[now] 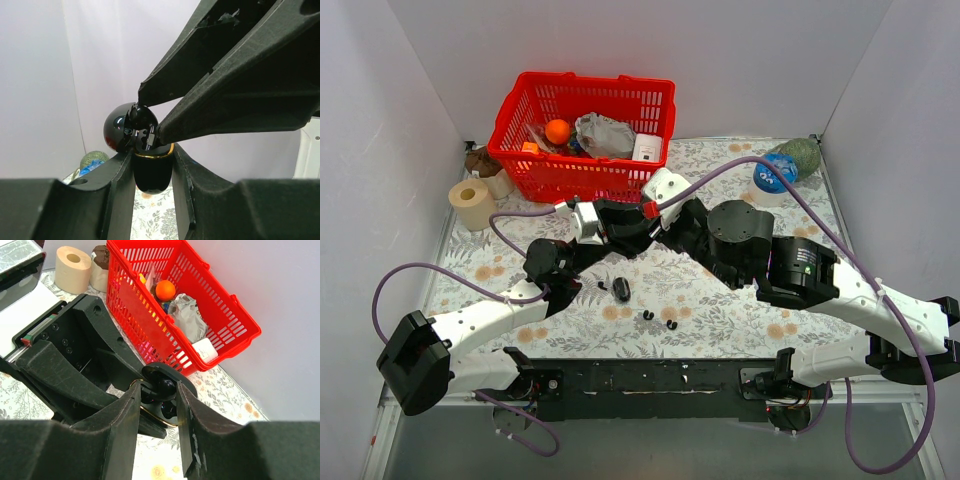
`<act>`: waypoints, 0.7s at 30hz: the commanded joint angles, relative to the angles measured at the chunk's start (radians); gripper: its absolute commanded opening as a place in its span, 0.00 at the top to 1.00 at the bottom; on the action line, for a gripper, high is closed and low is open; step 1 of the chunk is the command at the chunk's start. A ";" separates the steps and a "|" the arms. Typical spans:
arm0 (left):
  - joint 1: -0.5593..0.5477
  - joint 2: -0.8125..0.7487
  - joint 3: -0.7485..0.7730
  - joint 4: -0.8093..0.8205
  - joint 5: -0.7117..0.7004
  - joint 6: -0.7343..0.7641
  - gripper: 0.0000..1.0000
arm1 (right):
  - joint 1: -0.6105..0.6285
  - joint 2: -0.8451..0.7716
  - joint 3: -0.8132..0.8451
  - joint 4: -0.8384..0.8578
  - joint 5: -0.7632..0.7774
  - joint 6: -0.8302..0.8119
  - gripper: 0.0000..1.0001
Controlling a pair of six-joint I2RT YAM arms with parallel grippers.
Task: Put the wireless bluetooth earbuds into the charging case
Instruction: Place the earbud in the charging case.
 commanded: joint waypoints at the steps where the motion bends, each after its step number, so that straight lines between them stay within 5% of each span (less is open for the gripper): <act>1: 0.006 -0.021 -0.010 0.021 -0.009 -0.007 1.00 | 0.003 -0.001 0.018 0.030 0.009 0.003 0.58; 7: 0.006 -0.019 -0.014 0.025 -0.009 -0.013 1.00 | 0.003 0.025 0.048 0.030 0.000 -0.012 0.67; 21: 0.006 -0.028 -0.020 0.018 -0.021 -0.005 1.00 | 0.004 0.060 0.090 0.015 -0.024 -0.023 0.70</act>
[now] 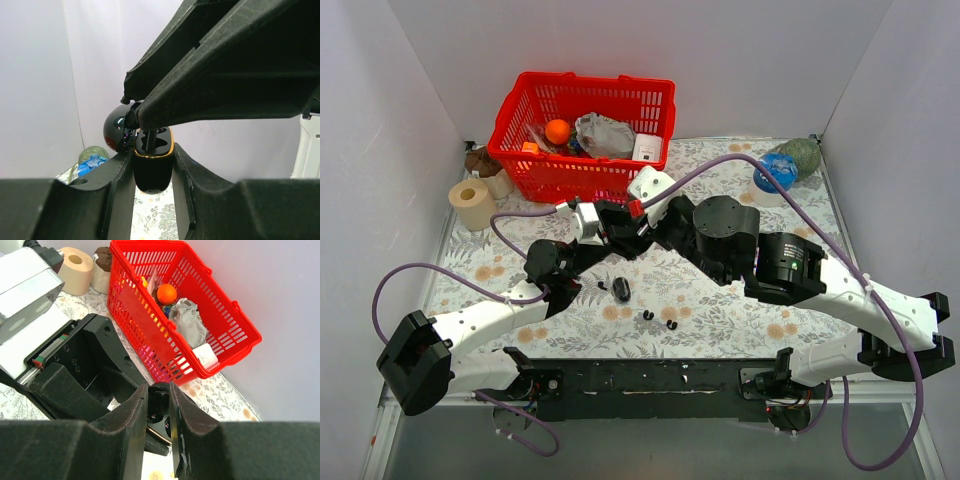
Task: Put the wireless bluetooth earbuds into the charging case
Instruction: Place the earbud in the charging case.
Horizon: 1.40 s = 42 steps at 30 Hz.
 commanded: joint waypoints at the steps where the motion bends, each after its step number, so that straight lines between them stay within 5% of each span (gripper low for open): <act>1: 0.004 -0.027 -0.004 0.014 -0.022 0.006 1.00 | 0.004 0.002 0.037 0.011 -0.022 0.004 0.70; 15: 0.004 -0.021 -0.001 0.014 -0.020 0.003 1.00 | 0.003 0.030 0.055 0.003 -0.055 0.012 0.69; 28: 0.004 -0.035 -0.027 0.010 -0.043 -0.006 1.00 | 0.002 -0.062 0.082 0.117 0.027 0.052 0.37; 37: 0.004 -0.042 -0.049 0.013 -0.057 -0.026 1.00 | -0.001 -0.132 0.065 0.151 0.107 0.064 0.38; 42: 0.004 -0.061 -0.036 -0.071 -0.100 -0.027 1.00 | -0.001 -0.079 0.060 -0.015 0.104 0.137 0.37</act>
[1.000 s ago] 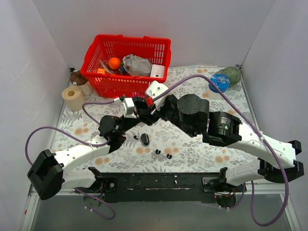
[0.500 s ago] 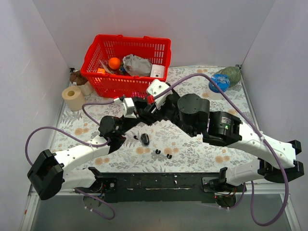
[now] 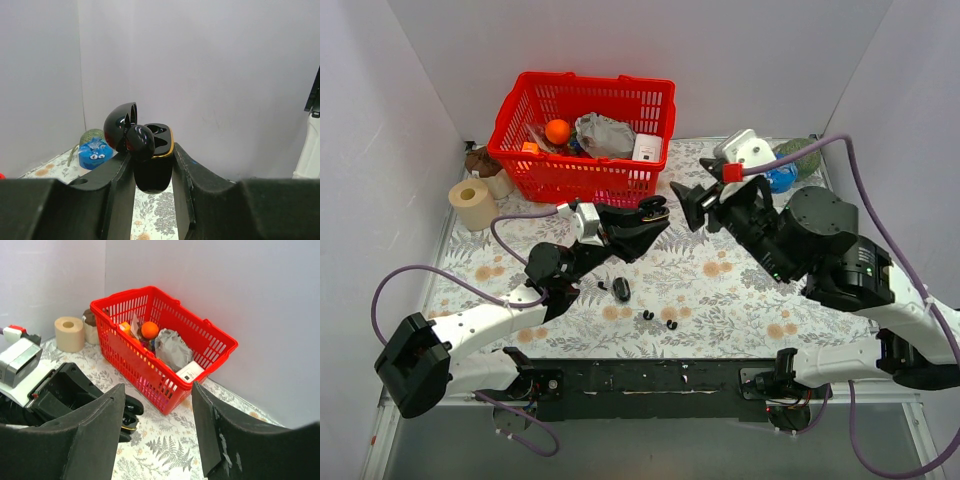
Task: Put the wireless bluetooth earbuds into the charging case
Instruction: Place the earbud in the charging case.
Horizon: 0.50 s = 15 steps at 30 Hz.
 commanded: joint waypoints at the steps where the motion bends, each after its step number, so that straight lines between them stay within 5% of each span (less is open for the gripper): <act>1: 0.004 -0.050 0.009 -0.054 -0.046 0.006 1.00 | -0.001 0.062 -0.003 -0.094 0.014 0.081 0.35; 5: 0.004 -0.050 0.011 -0.054 -0.058 0.017 1.00 | -0.001 0.070 -0.057 -0.071 -0.003 0.177 0.23; 7: 0.003 -0.047 0.017 -0.056 -0.057 0.020 1.00 | -0.001 0.068 -0.077 -0.032 -0.012 0.200 0.09; 15: 0.004 -0.044 0.029 -0.056 -0.050 0.022 1.00 | -0.001 0.119 -0.077 -0.017 0.067 0.265 0.04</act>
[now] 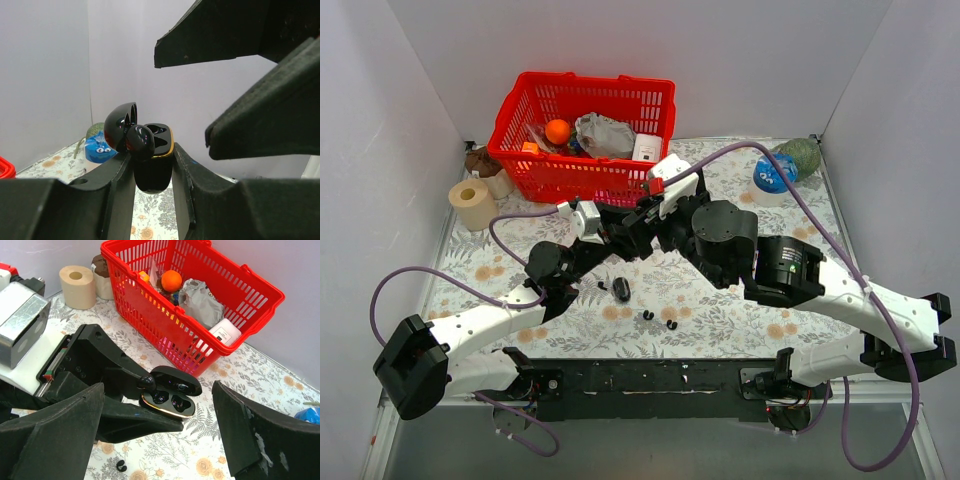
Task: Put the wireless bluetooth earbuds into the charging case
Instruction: Place the earbud in the charging case.
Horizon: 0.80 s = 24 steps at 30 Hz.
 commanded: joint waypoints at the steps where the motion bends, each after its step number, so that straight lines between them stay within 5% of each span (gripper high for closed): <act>1: 0.004 -0.029 0.029 0.004 -0.010 0.015 1.00 | -0.001 0.008 0.023 0.054 0.077 0.049 0.04; 24: 0.004 -0.063 0.030 -0.005 0.000 0.032 1.00 | -0.073 0.018 0.043 -0.044 0.090 0.123 0.07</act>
